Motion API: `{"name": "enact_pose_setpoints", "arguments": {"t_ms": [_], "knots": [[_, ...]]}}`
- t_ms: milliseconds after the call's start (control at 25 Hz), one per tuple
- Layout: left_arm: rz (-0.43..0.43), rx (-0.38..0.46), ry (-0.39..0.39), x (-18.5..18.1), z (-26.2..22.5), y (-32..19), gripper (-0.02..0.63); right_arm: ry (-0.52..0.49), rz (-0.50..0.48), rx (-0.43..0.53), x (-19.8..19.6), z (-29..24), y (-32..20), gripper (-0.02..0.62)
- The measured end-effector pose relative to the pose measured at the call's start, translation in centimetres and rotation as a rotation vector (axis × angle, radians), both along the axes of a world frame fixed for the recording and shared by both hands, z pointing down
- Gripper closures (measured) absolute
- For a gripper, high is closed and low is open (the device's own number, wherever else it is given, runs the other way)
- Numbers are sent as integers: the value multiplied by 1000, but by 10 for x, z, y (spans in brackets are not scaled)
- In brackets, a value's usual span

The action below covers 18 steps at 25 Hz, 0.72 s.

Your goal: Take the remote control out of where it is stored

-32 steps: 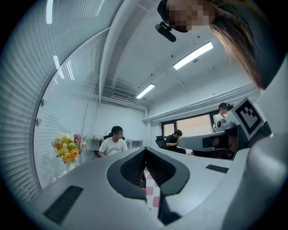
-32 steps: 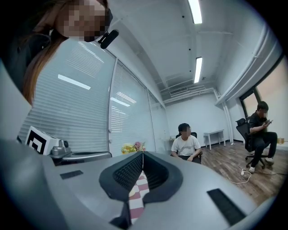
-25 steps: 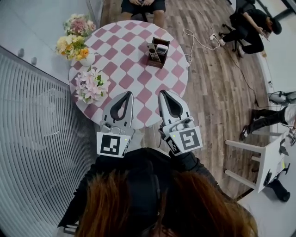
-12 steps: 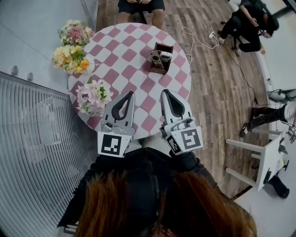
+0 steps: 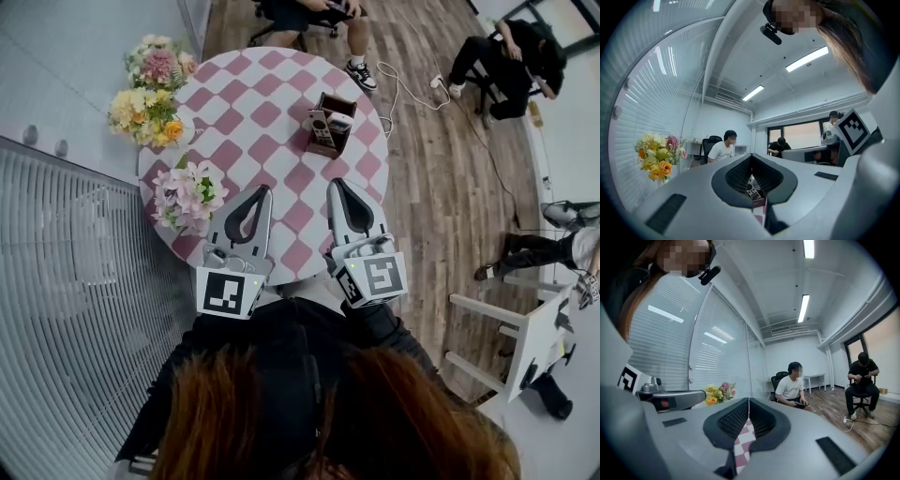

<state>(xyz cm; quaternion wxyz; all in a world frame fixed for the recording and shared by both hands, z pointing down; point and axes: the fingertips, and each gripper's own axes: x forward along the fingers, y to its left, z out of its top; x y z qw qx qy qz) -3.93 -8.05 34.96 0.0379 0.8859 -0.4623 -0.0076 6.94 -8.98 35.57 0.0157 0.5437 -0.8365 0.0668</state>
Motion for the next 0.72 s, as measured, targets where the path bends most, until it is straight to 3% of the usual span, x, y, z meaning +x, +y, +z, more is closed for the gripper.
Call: {"name": "enact_pose_setpoints", "arguments": {"t_ms": [240, 720], "knots": [[-29, -2, -7, -2, -2, -1, 597, 56, 46, -35, 12, 28, -31, 580], [-87, -5, -32, -18, -4, 4, 597, 225, 166, -172, 27, 136, -130, 578]]}}
